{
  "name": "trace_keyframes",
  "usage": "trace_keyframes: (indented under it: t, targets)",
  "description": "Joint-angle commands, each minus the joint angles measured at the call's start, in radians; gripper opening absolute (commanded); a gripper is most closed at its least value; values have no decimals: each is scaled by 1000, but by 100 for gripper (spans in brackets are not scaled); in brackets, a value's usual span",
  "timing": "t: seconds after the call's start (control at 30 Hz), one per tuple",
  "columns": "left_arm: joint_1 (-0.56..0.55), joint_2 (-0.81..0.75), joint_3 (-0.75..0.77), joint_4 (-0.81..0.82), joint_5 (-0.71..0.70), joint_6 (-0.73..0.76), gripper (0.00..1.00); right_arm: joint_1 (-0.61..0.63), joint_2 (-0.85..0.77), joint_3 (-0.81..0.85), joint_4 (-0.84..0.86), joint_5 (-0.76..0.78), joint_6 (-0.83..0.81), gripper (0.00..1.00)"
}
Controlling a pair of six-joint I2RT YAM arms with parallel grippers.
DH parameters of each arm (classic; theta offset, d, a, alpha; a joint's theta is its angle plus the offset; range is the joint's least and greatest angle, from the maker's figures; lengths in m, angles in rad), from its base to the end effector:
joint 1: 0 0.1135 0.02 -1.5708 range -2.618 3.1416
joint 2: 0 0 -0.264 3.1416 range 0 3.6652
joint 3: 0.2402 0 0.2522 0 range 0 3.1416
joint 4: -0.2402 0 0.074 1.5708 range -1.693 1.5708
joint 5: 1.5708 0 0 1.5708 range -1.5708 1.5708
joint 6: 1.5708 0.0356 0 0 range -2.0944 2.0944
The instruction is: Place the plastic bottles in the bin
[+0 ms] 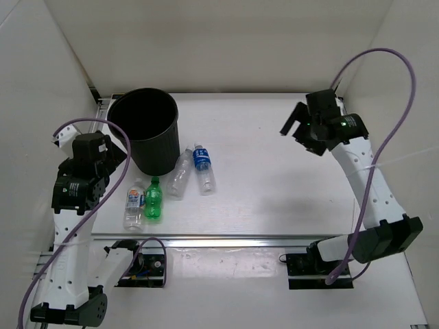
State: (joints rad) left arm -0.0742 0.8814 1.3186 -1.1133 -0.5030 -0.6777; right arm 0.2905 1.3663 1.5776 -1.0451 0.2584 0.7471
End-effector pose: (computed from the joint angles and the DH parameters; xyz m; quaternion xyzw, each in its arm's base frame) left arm 0.1316 0.0074 0.4095 -0.3623 0.8018 0.0549 0.4721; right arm 0.2576 0.0675 0.4018 0.2546 0.8906 0.0727 0.3698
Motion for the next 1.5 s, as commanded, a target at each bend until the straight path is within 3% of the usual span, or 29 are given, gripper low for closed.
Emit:
trace_keyframes:
  t: [0.0,0.13,0.27,0.43,0.7,1.1,1.17,1.23,1.47]
  targets:
    - [4,-52,-45,58,21,-11,100,61,98,10,112,-233,-134,100]
    - [13,-49,-67,79,44,42,100,142,232,51,195,-499,-247,100]
    - [13,-9,-36,90,55,84,100,240,386,74,333,-559,-275,100]
    - [13,14,-7,46,55,112,100,286,672,317,333,-680,-275,100]
    - [13,4,-7,7,31,121,100,311,904,449,333,-735,-287,100]
    - [13,4,22,-89,9,90,100,367,1109,552,352,-838,-258,100]
    - [13,-7,22,-89,9,101,100,368,1120,552,352,-847,-247,94]
    - [13,-16,13,-89,9,101,100,368,1111,532,352,-837,-236,77]
    - [13,-27,-11,-23,9,101,100,337,832,389,275,-693,-256,49]
